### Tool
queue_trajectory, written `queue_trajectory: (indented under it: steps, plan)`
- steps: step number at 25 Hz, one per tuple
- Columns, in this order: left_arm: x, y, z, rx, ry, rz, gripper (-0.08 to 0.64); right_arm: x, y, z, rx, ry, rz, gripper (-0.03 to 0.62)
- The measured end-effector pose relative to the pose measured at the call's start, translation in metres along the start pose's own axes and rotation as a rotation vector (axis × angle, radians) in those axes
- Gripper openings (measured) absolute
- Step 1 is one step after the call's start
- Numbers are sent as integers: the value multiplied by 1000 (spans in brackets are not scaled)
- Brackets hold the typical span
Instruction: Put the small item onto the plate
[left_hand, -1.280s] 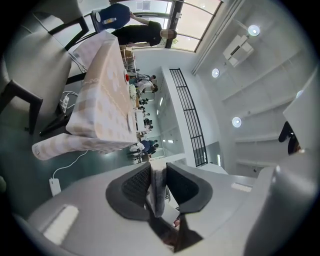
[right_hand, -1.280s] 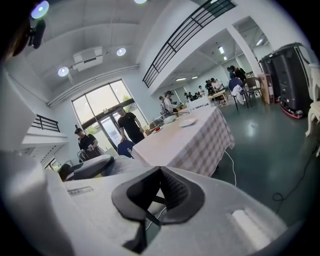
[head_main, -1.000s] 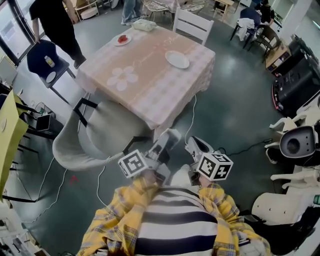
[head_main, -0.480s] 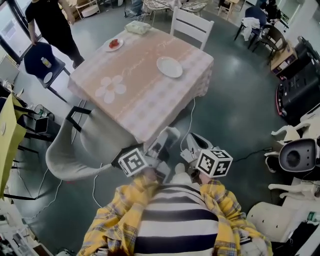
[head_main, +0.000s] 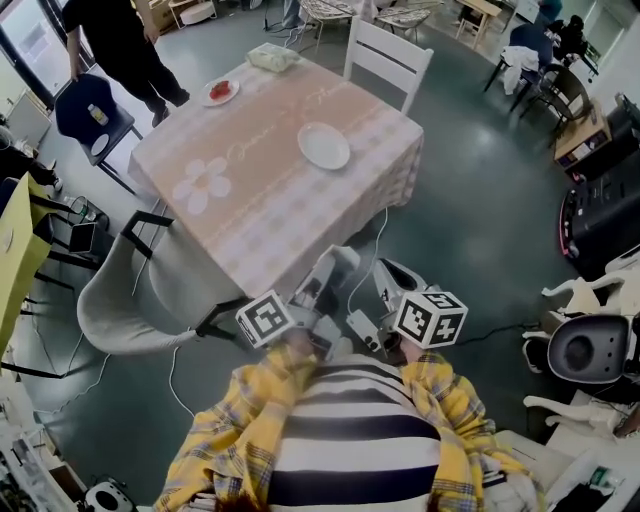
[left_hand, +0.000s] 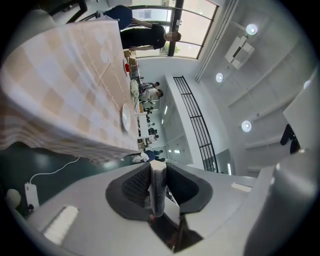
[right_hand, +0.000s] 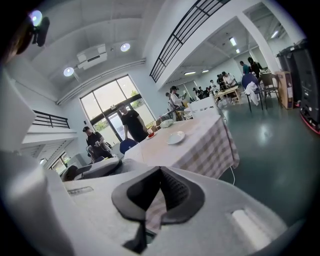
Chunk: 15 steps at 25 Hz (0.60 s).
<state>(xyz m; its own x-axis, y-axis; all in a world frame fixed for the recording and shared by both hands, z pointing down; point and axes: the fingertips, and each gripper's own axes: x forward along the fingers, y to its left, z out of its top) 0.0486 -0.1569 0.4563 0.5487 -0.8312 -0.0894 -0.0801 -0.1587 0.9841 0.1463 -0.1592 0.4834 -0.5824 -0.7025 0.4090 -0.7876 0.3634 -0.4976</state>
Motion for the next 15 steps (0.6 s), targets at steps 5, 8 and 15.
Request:
queue_trajectory:
  steps: [5, 8, 15]
  plan:
    - [10, 8, 8, 19, -37, 35, 84, 15, -6, 6, -24, 37, 34, -3]
    - [16, 10, 19, 3, -69, 40, 84, 29, -3, 10, -47, 56, 59, -3]
    - [46, 23, 54, -22, -104, 46, 84, 65, -5, 29, -97, 93, 72, -3]
